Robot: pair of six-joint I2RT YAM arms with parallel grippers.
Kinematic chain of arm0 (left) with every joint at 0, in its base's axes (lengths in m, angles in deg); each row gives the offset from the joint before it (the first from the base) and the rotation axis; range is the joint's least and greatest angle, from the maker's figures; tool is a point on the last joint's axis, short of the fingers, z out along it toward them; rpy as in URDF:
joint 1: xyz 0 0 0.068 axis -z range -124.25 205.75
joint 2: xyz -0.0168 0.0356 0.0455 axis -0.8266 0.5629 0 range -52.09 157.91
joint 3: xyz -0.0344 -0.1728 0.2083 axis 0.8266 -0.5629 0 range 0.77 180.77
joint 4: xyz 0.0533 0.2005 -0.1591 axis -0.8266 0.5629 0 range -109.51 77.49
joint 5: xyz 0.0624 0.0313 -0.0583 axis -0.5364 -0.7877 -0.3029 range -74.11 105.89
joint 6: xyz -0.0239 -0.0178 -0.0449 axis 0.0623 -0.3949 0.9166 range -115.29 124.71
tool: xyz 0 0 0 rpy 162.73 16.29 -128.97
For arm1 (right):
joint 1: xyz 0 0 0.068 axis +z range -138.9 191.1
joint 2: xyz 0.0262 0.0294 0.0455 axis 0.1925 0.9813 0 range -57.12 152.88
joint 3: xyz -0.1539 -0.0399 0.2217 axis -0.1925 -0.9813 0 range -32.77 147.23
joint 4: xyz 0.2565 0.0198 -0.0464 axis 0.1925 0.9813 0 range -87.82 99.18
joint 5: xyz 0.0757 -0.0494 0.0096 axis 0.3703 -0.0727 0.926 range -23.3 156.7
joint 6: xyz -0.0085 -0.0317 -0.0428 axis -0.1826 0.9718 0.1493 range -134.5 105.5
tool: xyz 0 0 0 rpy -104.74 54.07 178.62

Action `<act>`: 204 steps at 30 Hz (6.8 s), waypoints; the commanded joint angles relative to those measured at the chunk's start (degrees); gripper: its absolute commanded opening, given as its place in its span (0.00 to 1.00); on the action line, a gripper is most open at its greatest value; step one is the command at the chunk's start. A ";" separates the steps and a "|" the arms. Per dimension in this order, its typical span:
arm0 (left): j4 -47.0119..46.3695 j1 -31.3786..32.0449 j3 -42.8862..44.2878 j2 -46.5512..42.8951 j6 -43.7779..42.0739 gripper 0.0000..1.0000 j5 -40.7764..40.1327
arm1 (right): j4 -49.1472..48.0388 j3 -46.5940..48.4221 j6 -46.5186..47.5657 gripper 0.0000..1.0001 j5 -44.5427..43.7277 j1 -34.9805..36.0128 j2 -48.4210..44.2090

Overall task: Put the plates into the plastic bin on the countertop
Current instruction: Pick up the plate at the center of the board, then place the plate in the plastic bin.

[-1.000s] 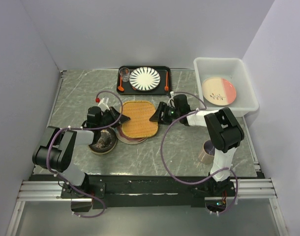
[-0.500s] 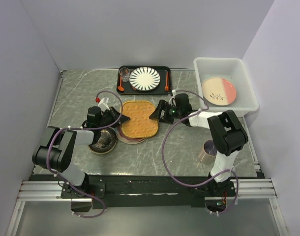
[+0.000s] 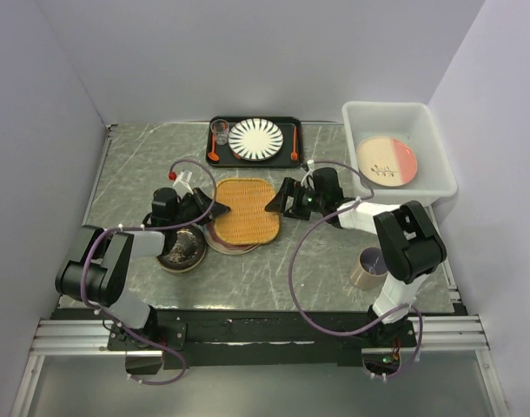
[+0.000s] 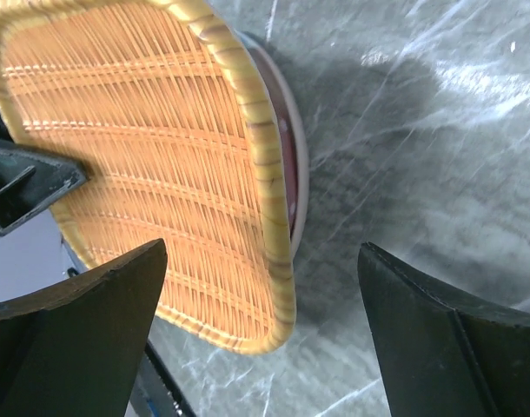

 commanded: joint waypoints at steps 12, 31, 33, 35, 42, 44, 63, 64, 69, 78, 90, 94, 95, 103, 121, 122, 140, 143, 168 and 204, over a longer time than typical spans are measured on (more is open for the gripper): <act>-30.82 -1.24 -3.94 3.27 15.31 0.01 13.18 | -5.65 -5.67 -0.38 0.97 2.83 0.22 -10.20; -40.77 -1.50 -4.82 7.67 20.59 0.01 15.74 | -16.90 -9.72 -7.67 0.61 11.17 1.27 -10.38; -40.77 -1.50 -4.82 7.67 20.60 0.01 15.74 | -18.21 -9.72 -8.72 0.46 11.80 1.62 -9.76; -40.16 -1.50 -4.91 7.50 20.16 0.01 15.65 | -19.36 -9.63 -9.34 0.19 12.85 1.80 -8.97; -32.08 -1.41 -5.17 3.63 14.98 0.01 13.89 | -21.38 -9.54 -10.75 0.00 14.26 2.15 -8.27; -28.67 -1.50 -5.17 1.88 12.96 0.01 12.93 | -21.30 -9.54 -10.66 0.00 14.17 2.06 -8.53; -11.33 -1.50 -5.17 -8.94 1.61 0.98 5.19 | -20.86 -9.72 -10.75 0.00 14.26 2.85 -12.83; -10.98 -1.50 -5.08 -9.20 1.00 0.99 5.02 | -20.68 -9.72 -10.75 0.00 14.17 2.85 -13.01; -8.43 -1.50 -4.91 -10.61 -0.06 0.99 3.88 | -18.75 -9.10 -9.79 0.00 13.56 2.85 -13.98; 1.83 -1.33 -4.56 -17.28 -4.88 0.99 -4.38 | -15.50 -7.17 -8.11 0.00 11.28 2.77 -13.54; 10.64 -0.63 -4.38 -26.43 -9.89 0.99 -12.65 | -17.52 -2.34 -11.72 0.00 9.60 -0.92 -10.38; 13.72 1.22 -3.41 -27.49 -12.18 0.99 -16.69 | -16.99 -0.84 -11.80 0.00 9.25 -2.33 -9.50; 14.07 1.22 -3.33 -27.66 -12.27 0.99 -16.69 | -17.16 -0.67 -11.89 0.00 9.16 -2.68 -9.32; 14.25 1.84 -2.36 -25.99 -12.98 0.99 -15.38 | -16.46 0.39 -11.80 0.00 8.46 -9.52 -9.06; 13.46 2.45 -1.74 -23.00 -13.59 0.99 -13.71 | -22.36 2.41 -20.33 0.00 5.82 -19.64 -7.04; 13.46 2.45 -1.74 -22.83 -13.68 0.99 -13.79 | -22.26 3.11 -20.50 0.00 5.74 -20.08 -6.95; 12.67 2.54 -1.83 -21.60 -13.86 0.99 -12.56 | -18.66 6.46 -23.23 0.00 -0.50 -29.75 -8.53; 12.75 2.54 -2.01 -21.60 -13.94 0.99 -12.56 | -18.92 6.37 -24.20 0.00 -1.91 -30.89 -8.62; 12.31 2.54 -1.83 -19.84 -14.47 0.99 -12.91 | -23.76 -0.31 -29.64 0.00 -8.94 -43.20 -11.61; 12.23 2.54 -1.22 -18.52 -15.00 0.99 -13.00 | -22.00 1.27 -28.68 0.00 -12.63 -46.80 -10.20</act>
